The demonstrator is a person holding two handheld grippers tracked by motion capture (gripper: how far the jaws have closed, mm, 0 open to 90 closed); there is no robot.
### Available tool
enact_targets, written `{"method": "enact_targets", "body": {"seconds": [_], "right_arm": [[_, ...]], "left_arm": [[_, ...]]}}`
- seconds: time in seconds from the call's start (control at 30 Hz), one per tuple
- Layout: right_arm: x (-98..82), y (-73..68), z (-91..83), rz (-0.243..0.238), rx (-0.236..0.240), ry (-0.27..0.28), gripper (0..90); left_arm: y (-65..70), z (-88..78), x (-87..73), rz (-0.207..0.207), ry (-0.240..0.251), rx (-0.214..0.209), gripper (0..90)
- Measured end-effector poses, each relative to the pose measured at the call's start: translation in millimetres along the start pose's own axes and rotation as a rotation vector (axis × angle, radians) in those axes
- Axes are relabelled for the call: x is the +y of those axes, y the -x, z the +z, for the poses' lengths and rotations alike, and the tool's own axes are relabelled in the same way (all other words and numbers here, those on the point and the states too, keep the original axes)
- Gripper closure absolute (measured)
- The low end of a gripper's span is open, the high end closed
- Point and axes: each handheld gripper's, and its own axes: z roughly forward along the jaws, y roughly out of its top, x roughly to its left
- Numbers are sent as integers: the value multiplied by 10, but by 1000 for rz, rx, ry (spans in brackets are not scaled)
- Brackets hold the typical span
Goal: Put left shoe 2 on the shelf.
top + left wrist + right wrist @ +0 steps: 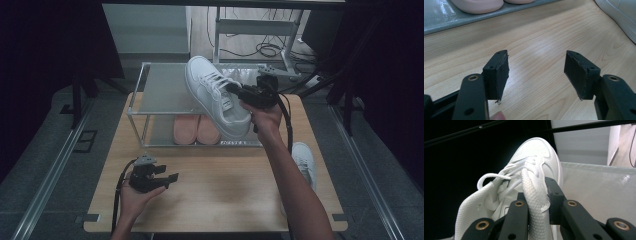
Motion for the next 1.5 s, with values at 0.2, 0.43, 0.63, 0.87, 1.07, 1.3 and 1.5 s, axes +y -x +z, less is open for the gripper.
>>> {"method": "enact_targets", "body": {"seconds": [0.2, 0.43, 0.63, 0.87, 1.07, 1.3, 1.5], "right_arm": [[127, 20, 132, 16, -26, -4, 816], [243, 27, 324, 44, -55, -22, 816], [346, 38, 511, 50, -86, -40, 815], [419, 34, 710, 70, -115, -67, 815], [453, 49, 917, 93, -154, -84, 814], [473, 61, 1161, 128, -222, -86, 813], [494, 66, 1352, 164, -268, -94, 811]], "left_arm": [[0, 9, -3, -1, -4, -6, 371], [3, 5, -2, -3, 0, -19, 372], [23, -5, 6, 5, 9, -31, 371], [53, 15, 11, 19, 6, -31, 370], [56, 29, 8, 22, 2, -38, 370], [59, 21, 7, 20, 5, -50, 370], [41, 1, 2, 15, 9, -48, 370]]}}
